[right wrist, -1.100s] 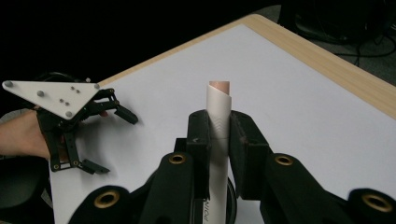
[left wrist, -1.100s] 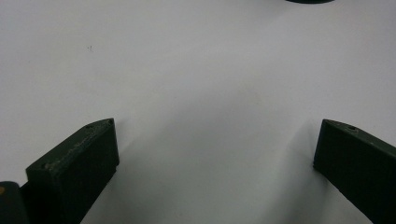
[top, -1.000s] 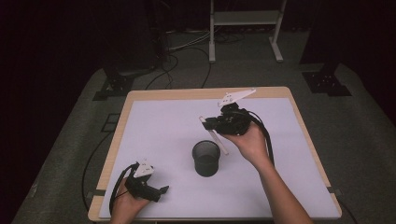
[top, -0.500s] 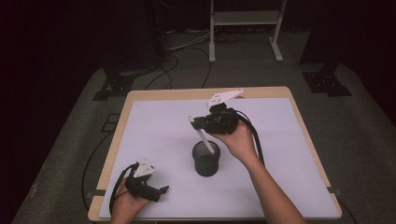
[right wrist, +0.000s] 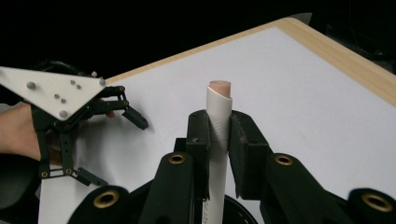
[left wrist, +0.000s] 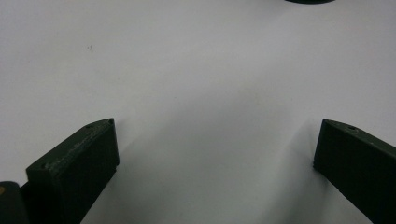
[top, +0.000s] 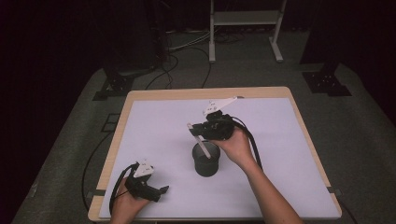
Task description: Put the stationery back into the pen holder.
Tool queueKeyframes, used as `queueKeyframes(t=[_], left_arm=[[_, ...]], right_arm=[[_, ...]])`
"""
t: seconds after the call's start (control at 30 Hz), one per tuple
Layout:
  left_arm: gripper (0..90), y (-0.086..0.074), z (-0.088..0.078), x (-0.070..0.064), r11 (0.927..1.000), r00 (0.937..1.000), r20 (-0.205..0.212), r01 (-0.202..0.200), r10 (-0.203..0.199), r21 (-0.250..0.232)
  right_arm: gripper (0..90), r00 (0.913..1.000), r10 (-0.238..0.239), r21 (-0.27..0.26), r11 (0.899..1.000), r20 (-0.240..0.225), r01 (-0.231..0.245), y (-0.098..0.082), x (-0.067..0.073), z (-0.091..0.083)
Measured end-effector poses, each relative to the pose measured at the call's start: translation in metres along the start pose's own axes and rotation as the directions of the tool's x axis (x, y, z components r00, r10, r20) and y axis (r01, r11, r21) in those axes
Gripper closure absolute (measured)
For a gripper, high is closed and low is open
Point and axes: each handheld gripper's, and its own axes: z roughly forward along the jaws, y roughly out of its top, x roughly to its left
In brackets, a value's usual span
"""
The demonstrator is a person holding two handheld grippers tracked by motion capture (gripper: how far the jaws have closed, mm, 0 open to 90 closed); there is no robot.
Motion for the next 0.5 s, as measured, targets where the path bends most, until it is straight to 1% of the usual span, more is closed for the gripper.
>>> queueKeyframes(t=[0.07, 0.13, 0.2, 0.4, 0.47, 0.5], left_arm=[[0.0, 0.000, 0.000, 0.000, 1.0000, 1.0000, 0.000, -0.001, 0.001, 0.000], [0.0, 0.000, 0.000, 0.000, 1.0000, 1.0000, 0.000, -0.001, 0.001, 0.000], [0.0, 0.000, 0.000, 0.000, 1.0000, 1.0000, 0.000, -0.001, 0.001, 0.000], [0.0, 0.000, 0.000, 0.000, 1.0000, 1.0000, 0.000, 0.002, -0.002, -0.002], [0.0, 0.000, 0.000, 0.000, 1.0000, 1.0000, -0.001, 0.000, 0.000, 0.000], [0.0, 0.000, 0.000, 0.000, 1.0000, 1.0000, -0.001, 0.000, 0.000, 0.000]], right_arm=[[77.6, 1.0000, -0.005, 0.010, 1.000, -0.002, 0.005, -0.007, -0.001, 0.002], [77.6, 1.0000, -0.005, 0.010, 1.000, -0.003, 0.005, -0.008, -0.001, 0.002], [77.6, 0.9999, -0.010, 0.016, 1.000, -0.004, 0.010, -0.016, -0.001, 0.004], [77.5, 0.9998, -0.018, 0.030, 0.999, -0.007, 0.018, -0.025, -0.001, 0.006], [77.5, 0.9999, -0.014, 0.048, 0.999, -0.007, 0.014, -0.030, -0.001, 0.008], [77.5, 0.9999, -0.014, 0.048, 0.999, -0.007, 0.014, -0.030, -0.001, 0.008]])
